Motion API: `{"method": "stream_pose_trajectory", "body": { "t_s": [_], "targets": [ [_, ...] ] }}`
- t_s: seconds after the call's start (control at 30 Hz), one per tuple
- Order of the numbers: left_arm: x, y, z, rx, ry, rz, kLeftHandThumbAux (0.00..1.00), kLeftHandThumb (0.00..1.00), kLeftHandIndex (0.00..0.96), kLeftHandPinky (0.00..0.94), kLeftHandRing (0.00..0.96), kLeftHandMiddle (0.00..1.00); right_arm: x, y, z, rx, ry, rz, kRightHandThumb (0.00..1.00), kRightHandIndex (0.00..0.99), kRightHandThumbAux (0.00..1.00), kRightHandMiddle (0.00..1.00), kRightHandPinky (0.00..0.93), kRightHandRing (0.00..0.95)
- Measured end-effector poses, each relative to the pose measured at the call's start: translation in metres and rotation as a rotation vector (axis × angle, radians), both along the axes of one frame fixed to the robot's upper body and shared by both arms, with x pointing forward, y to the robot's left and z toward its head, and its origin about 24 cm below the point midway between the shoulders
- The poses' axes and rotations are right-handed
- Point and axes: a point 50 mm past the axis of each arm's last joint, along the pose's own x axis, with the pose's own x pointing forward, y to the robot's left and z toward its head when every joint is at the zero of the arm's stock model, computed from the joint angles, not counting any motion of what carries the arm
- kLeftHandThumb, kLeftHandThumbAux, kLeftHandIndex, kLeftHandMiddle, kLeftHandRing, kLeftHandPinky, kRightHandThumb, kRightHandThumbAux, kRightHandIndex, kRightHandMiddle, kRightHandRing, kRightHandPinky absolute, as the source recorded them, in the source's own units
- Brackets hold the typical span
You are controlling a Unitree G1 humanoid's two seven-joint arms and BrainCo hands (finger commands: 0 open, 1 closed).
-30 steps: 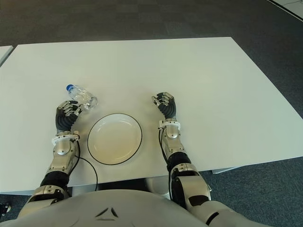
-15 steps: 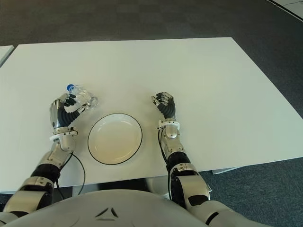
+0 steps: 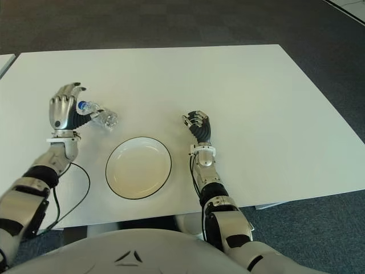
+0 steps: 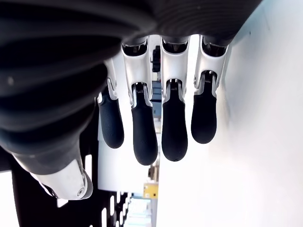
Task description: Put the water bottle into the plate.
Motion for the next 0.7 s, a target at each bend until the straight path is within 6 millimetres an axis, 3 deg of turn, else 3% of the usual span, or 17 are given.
{"method": "stream_pose_trajectory", "body": {
  "t_s": [0.13,0.4,0.57,0.7],
  "targets": [
    [0.018,0.005,0.020,0.040,-0.011,-0.004,0.345,0.608,0.019,0.015,0.017,0.017,0.000,-0.001,0.000,-0.001,0.002,-0.004,0.708,0.428,0.730,0.555,0.546,0.569],
    [0.048,0.007,0.069,0.031,-0.114,0.003,0.224,0.602,0.000,0.005,0.000,0.000,0.001,-0.001,0.002,0.001,0.000,-0.007,0.708,0.428,0.730,0.560,0.538,0.569],
    [0.053,0.012,0.067,-0.056,-0.006,0.051,0.184,0.583,0.000,0.000,0.000,0.000,0.002,-0.002,0.003,0.000,-0.001,-0.008,0.708,0.427,0.730,0.554,0.547,0.568],
    [0.065,0.019,0.083,-0.119,0.059,0.101,0.165,0.562,0.000,0.000,0.000,0.000,0.002,-0.002,0.003,0.000,0.000,-0.010,0.708,0.427,0.730,0.550,0.546,0.566]
  ]
}}
